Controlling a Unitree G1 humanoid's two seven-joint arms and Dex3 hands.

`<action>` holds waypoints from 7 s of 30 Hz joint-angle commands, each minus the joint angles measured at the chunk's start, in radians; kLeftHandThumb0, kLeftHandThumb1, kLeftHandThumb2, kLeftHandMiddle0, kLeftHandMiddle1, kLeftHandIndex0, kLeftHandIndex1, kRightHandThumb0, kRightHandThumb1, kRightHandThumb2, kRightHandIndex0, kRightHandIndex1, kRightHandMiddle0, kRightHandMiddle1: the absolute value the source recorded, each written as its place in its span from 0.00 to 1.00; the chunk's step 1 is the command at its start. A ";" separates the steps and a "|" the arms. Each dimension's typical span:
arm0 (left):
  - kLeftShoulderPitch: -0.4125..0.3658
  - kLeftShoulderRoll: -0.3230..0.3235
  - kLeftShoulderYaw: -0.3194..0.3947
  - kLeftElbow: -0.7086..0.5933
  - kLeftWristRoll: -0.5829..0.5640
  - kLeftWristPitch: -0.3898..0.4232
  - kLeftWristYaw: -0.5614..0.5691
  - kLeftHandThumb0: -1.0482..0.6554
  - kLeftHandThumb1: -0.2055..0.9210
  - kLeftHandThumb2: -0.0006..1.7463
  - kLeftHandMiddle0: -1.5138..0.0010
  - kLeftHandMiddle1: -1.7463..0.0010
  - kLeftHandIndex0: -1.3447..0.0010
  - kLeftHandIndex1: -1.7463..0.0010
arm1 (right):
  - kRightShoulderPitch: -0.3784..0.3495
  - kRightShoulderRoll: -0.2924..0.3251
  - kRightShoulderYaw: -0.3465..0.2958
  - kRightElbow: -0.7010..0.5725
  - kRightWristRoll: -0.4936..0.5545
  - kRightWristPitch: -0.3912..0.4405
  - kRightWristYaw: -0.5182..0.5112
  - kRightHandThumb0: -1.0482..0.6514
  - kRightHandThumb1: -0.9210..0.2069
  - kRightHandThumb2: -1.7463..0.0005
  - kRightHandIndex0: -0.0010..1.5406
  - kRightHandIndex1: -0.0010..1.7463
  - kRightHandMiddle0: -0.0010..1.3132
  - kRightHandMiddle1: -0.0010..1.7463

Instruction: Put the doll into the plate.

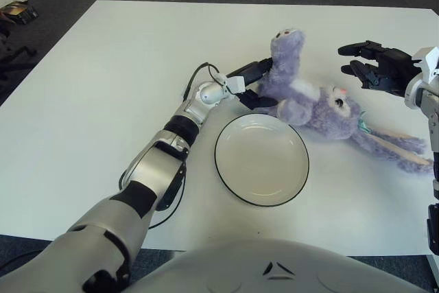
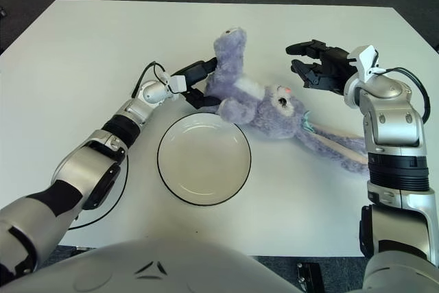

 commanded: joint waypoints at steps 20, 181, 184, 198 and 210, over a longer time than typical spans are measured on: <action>-0.038 0.003 -0.069 0.013 0.074 0.005 -0.009 0.35 0.56 0.63 0.96 0.29 0.56 0.06 | 0.014 -0.003 -0.018 -0.018 0.009 0.011 -0.002 0.35 0.17 0.52 0.07 0.21 0.00 0.48; 0.268 0.054 0.206 -0.787 -0.173 0.565 0.178 0.61 0.19 0.94 0.42 0.05 0.55 0.00 | 0.132 0.038 0.089 -0.267 -0.342 -0.213 -0.219 0.26 0.31 0.52 0.09 0.49 0.00 0.67; 0.241 0.064 0.217 -0.682 -0.160 0.499 0.191 0.61 0.19 0.94 0.42 0.05 0.55 0.00 | 0.151 0.042 0.083 -0.354 -0.352 -0.146 -0.203 0.24 0.29 0.55 0.09 0.47 0.00 0.64; 0.172 0.089 0.237 -0.437 -0.112 0.387 0.277 0.61 0.19 0.94 0.42 0.06 0.54 0.00 | 0.196 0.072 0.079 -0.466 -0.410 -0.131 -0.237 0.19 0.23 0.60 0.06 0.44 0.00 0.68; 0.075 0.095 0.266 -0.165 -0.075 0.312 0.426 0.61 0.19 0.94 0.43 0.04 0.55 0.00 | 0.213 0.084 0.083 -0.612 -0.425 -0.069 -0.210 0.19 0.19 0.62 0.07 0.42 0.00 0.69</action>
